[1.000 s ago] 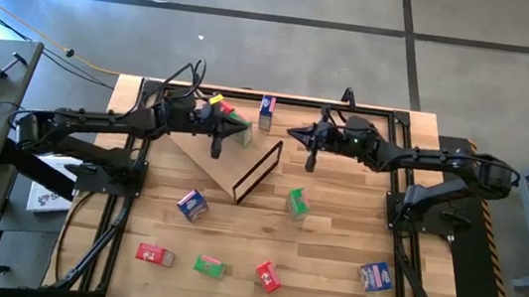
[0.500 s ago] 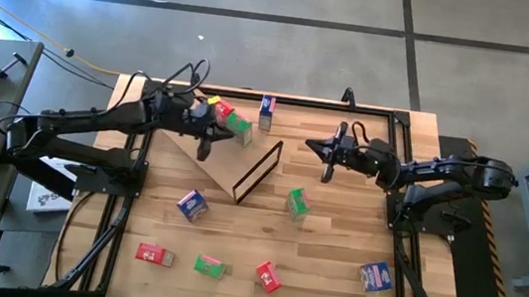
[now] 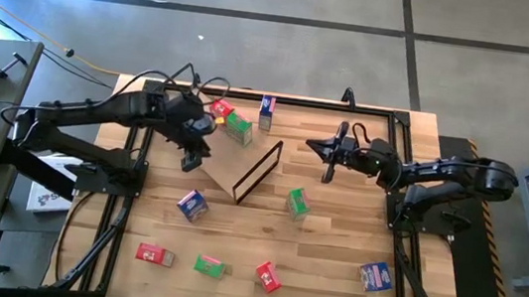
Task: Stack cereal on shelf
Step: Put the middle left blue cereal on the shelf
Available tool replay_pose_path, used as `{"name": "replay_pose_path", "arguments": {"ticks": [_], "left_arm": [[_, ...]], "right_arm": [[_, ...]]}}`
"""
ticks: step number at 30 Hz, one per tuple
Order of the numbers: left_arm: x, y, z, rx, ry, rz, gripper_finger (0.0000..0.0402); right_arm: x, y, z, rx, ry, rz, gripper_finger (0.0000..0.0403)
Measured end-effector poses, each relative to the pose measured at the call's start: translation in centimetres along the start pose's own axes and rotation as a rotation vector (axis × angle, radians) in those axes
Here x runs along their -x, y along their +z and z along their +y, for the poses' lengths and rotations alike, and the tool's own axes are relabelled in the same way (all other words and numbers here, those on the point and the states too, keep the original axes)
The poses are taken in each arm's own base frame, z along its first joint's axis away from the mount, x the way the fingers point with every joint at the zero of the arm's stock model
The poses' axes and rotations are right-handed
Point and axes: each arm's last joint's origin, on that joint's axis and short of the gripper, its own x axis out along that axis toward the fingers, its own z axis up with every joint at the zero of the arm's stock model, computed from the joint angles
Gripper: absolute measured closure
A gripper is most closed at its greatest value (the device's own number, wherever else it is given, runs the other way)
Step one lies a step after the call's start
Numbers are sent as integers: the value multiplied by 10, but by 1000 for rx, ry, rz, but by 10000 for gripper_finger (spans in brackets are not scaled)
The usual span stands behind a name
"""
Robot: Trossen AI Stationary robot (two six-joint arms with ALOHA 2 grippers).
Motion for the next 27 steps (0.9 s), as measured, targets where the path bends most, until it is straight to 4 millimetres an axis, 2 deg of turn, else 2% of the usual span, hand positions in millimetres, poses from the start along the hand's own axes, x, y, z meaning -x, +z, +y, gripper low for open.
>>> {"name": "replay_pose_path", "arguments": {"ticks": [8, 13, 19, 27], "left_arm": [[-14, -3, -16, 45, 13, 140, 263], [-22, -8, -23, 67, 6, 228, 267], [-29, -12, -29, 238, -5, 317, 269], [-35, -20, -44, 354, -71, 455, 212]], "right_arm": [[3, 3, -4, 9, 32, 7, 403], [3, 2, -4, 8, 35, 21, 403], [3, 1, -4, 7, 35, 26, 403], [3, 0, -4, 9, 37, 39, 403]]}}
